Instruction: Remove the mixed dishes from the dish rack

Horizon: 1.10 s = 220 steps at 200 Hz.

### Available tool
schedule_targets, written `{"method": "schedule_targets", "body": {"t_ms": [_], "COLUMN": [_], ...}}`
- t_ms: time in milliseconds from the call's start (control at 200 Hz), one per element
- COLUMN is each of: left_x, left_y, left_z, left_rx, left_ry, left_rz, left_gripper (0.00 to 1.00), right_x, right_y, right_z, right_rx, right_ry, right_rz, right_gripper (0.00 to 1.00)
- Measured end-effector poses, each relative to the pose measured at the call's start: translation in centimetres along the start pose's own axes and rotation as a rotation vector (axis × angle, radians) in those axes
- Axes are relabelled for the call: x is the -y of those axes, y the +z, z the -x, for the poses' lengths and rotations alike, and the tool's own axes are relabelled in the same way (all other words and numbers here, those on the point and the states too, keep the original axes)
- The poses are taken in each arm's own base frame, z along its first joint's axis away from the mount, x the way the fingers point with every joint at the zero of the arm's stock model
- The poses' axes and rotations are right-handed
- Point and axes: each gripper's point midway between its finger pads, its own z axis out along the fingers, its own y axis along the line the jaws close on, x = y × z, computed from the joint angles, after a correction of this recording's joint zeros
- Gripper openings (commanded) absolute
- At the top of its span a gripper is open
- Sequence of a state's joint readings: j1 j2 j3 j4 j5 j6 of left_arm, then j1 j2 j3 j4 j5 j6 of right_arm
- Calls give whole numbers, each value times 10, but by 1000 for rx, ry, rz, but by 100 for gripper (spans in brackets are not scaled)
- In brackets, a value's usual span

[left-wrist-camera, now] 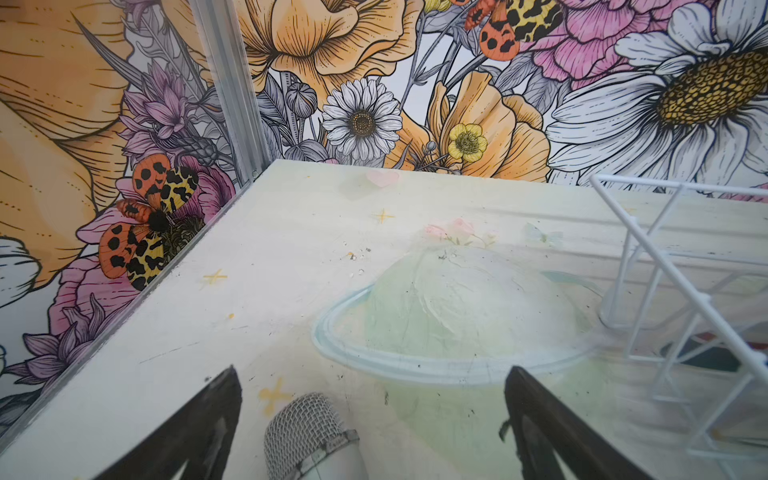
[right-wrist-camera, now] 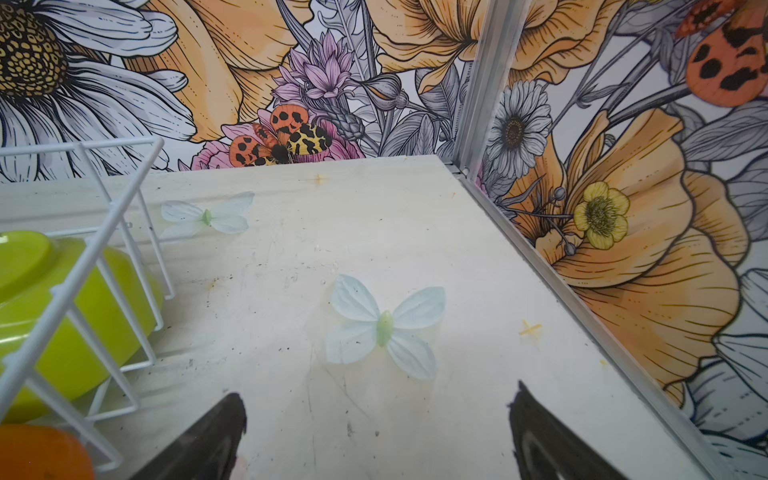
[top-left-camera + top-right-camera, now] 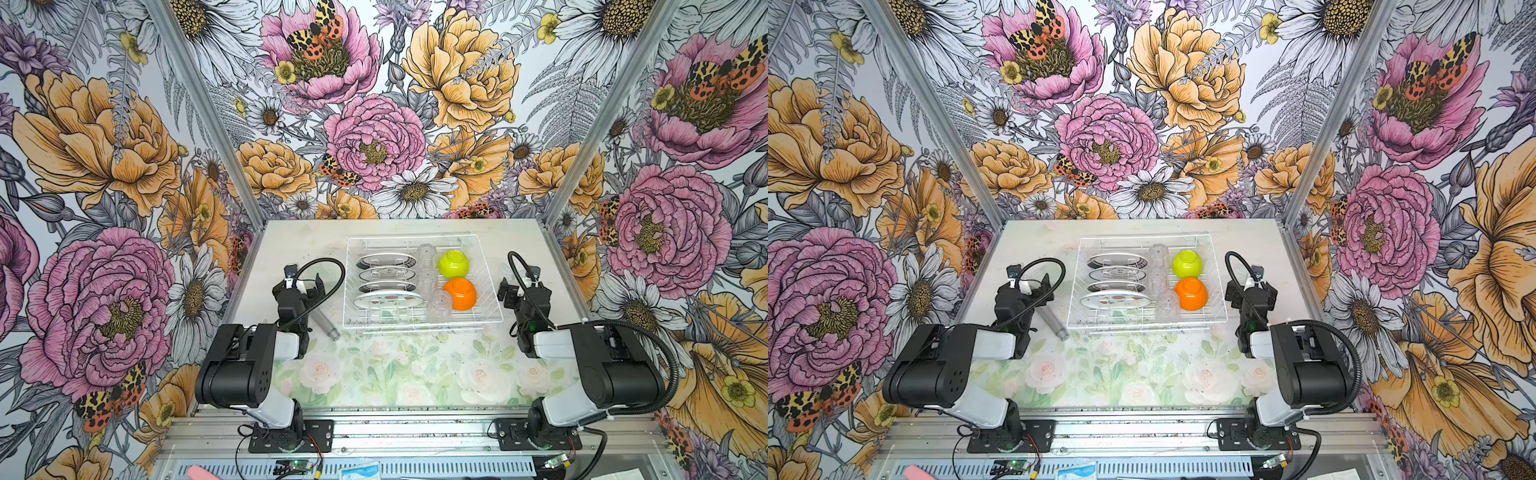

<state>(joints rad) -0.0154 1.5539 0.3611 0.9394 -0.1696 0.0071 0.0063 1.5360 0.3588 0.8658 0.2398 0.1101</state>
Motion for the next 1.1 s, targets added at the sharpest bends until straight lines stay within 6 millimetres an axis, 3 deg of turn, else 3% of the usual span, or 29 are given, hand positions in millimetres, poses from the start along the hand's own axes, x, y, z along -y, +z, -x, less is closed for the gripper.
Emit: {"method": "schedule_targets", "body": {"t_ms": [1101], "left_x": [-3], "left_y": [1], "left_z": [0], "left_rx": [-3], "left_ry": [-17], "left_rz": [-41], "left_gripper": [99], "right_x": [1], "right_y": [0], "right_z": [0], "right_rx": [0], "right_ry": [2], "right_rz": [0], "right_gripper": [96]}}
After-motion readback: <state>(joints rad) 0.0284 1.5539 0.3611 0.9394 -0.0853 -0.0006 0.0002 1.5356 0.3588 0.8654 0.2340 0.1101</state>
